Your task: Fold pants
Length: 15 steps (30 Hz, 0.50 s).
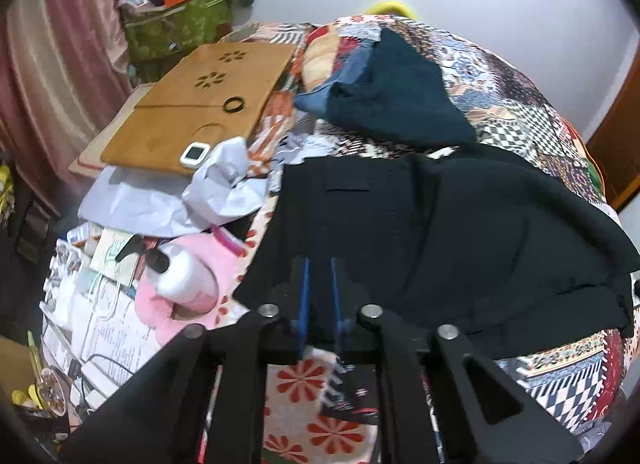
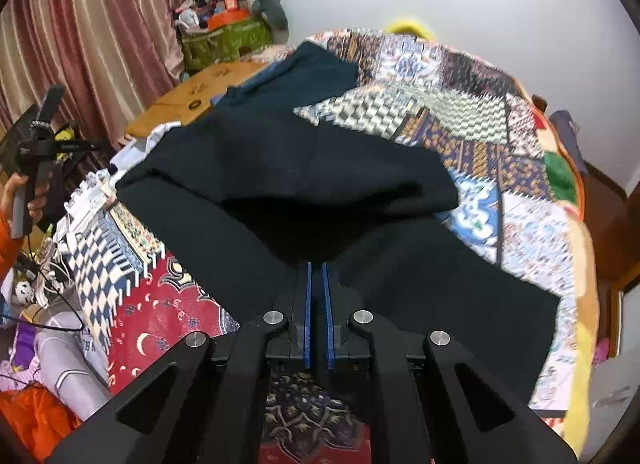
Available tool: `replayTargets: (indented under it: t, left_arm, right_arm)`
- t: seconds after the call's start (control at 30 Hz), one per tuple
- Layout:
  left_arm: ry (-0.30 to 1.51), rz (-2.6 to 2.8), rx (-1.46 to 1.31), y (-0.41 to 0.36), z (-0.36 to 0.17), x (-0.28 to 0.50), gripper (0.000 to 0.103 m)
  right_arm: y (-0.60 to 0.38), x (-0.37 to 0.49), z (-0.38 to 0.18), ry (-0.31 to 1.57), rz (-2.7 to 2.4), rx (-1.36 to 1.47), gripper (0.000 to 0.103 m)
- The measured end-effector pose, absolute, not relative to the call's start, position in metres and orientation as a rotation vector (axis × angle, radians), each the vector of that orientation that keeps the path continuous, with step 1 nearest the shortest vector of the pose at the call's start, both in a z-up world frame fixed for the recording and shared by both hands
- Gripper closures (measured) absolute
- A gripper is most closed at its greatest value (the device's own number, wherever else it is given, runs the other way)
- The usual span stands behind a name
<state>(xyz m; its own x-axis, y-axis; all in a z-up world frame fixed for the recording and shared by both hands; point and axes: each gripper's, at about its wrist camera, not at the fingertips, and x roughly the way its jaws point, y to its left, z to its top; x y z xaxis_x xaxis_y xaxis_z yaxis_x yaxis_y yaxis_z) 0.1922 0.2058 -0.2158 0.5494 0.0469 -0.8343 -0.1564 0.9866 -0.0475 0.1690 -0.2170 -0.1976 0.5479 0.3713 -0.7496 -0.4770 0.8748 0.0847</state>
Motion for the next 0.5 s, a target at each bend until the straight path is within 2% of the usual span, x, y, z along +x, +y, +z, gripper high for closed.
replayTargets:
  t: [0.07,0.13,0.27,0.33,0.5]
  left_arm:
    - [0.971,0.113,-0.099,0.194,-0.211,0.197,0.073]
    - [0.953,0.105,-0.078,0.183,-0.205,0.202,0.056]
    - [0.925,0.080,-0.039,0.159,-0.193,0.216,0.038]
    - [0.908,0.061,-0.026,0.147,-0.187,0.225,0.024]
    - [0.891,0.026,-0.025,0.128,-0.177,0.249,0.014]
  right_arm:
    - [-0.222,0.173,-0.186,0.827,0.493,-0.130,0.092]
    - [-0.228,0.182,-0.175,0.801,0.481,-0.113,0.085]
    - [-0.232,0.206,-0.162,0.771,0.457,-0.081,0.064]
    - [-0.228,0.221,-0.159,0.771,0.461,-0.074,0.058]
    - [-0.209,0.262,-0.166,0.821,0.520,-0.092,0.056]
